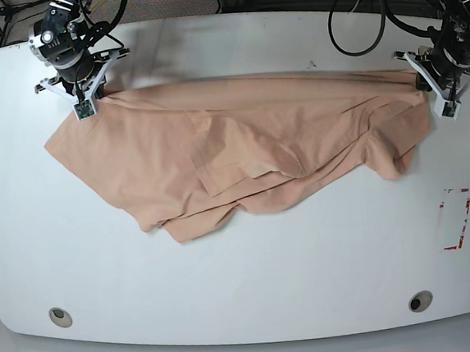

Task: Fold the T-shirt properly
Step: 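Lay the stretched T-shirt flat, dragging both grippers back across the table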

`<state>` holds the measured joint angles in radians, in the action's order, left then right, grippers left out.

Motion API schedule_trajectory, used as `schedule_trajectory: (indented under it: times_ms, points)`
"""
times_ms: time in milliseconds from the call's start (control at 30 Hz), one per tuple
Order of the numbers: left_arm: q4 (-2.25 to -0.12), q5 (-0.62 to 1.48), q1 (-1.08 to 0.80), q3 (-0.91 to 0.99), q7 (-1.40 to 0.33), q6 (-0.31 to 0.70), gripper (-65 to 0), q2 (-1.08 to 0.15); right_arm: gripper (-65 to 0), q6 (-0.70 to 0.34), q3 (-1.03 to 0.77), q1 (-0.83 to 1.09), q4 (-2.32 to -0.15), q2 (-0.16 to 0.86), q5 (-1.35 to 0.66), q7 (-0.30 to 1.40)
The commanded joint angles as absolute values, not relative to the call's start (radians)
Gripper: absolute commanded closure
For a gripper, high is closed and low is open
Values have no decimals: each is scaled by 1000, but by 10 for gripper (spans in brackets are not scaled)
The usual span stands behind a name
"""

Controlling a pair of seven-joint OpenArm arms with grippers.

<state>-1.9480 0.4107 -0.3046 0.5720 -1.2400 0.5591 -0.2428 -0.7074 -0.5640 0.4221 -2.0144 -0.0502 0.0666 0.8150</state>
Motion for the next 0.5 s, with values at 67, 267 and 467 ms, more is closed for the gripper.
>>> schedule_trajectory:
  times_ms: [67,267,467]
  points:
    - [-1940,400,-323,582,-1227,555,0,-277,0,-698,-568,455,-2009,-44,64,800]
    - [-1940,400,-337,584,-1227,555,0,-277,0,-698,-568,478,-1988,-44,68,800]
    - [-1940,400,-337,584,-1227,555,0,-277,0,-698,-568,495,-1989,-44,62,800]
